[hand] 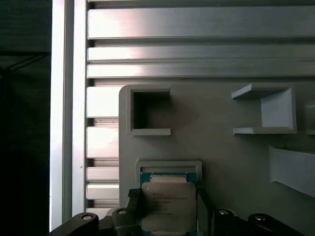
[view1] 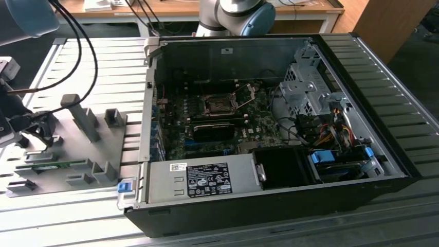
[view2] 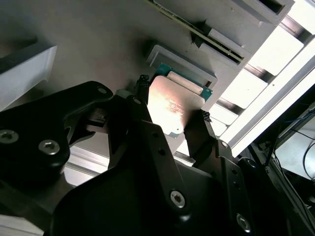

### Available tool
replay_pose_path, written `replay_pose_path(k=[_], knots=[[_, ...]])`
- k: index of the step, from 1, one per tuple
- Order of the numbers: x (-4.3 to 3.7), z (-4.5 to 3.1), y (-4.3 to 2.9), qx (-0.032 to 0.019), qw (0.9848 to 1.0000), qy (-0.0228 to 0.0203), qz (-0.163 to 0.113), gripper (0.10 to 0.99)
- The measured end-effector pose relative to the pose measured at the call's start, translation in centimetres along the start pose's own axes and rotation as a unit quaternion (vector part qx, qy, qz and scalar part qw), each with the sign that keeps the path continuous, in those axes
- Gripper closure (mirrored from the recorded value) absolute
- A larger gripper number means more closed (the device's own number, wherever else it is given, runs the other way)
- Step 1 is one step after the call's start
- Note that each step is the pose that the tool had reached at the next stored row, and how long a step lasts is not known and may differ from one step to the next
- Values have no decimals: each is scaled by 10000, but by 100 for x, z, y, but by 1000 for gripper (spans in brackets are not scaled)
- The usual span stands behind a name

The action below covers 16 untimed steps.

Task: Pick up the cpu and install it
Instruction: 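Pick up the cpu and move it towards the insertion slot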

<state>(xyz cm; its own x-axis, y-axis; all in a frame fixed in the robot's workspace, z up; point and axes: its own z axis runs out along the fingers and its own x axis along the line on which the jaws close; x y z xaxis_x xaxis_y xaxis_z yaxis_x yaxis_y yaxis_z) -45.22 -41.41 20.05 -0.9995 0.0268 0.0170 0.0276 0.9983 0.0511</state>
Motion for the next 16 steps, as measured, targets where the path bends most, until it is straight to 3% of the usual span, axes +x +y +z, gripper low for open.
replay_pose_path(k=[16], knots=[[3, -134, 10, 0, 10000, 0, 0, 545]])
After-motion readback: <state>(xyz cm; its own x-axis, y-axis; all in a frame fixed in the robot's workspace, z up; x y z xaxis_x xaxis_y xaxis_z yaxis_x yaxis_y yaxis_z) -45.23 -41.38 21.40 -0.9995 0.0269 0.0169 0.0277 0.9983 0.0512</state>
